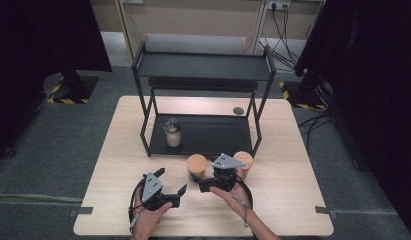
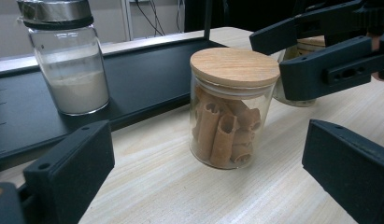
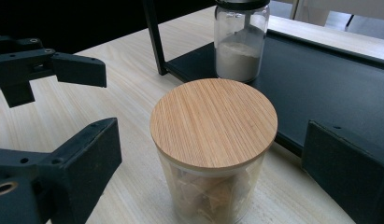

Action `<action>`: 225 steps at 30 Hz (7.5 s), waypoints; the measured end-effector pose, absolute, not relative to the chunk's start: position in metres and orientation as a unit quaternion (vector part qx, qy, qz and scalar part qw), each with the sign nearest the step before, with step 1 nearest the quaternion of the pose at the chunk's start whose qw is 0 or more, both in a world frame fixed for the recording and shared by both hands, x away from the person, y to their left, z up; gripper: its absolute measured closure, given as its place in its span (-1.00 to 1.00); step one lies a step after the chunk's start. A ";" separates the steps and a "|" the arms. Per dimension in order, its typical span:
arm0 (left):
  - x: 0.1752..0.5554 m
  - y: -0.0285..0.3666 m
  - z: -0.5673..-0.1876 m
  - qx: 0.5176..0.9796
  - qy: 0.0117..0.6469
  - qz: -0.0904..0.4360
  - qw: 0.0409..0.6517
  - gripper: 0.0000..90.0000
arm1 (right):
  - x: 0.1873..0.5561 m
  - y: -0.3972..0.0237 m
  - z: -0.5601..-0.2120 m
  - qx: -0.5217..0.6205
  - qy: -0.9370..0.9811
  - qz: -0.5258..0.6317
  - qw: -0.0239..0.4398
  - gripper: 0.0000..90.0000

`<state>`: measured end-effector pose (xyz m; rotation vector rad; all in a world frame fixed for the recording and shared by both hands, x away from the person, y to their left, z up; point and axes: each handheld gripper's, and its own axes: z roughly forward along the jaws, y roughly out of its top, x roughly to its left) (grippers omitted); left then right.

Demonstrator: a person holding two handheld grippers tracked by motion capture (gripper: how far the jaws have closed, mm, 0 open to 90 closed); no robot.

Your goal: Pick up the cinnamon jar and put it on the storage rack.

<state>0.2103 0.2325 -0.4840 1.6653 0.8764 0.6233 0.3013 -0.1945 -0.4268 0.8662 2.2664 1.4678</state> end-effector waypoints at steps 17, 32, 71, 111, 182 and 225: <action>0.210 0.233 -0.484 0.701 0.371 0.263 0.549 -0.96 | 0.305 -0.185 -0.431 0.300 0.795 0.503 0.156 -0.85; 0.211 0.234 -0.484 0.701 0.372 0.264 0.548 -0.95 | 0.312 -0.176 -0.435 0.300 0.801 0.493 0.161 -0.78; 0.211 0.234 -0.484 0.701 0.372 0.264 0.548 -0.95 | 0.316 -0.166 -0.440 0.290 0.814 0.474 0.170 -0.42; 0.211 0.234 -0.484 0.701 0.372 0.263 0.548 -0.95 | 0.320 -0.159 -0.421 0.299 0.811 0.473 0.172 -0.42; 0.212 0.236 -0.484 0.700 0.372 0.264 0.549 -0.95 | 0.353 -0.135 -0.402 0.333 0.803 0.458 0.187 -0.42; 0.212 0.236 -0.484 0.699 0.372 0.263 0.551 -0.95 | 0.377 -0.113 -0.399 0.364 0.791 0.444 0.212 -0.42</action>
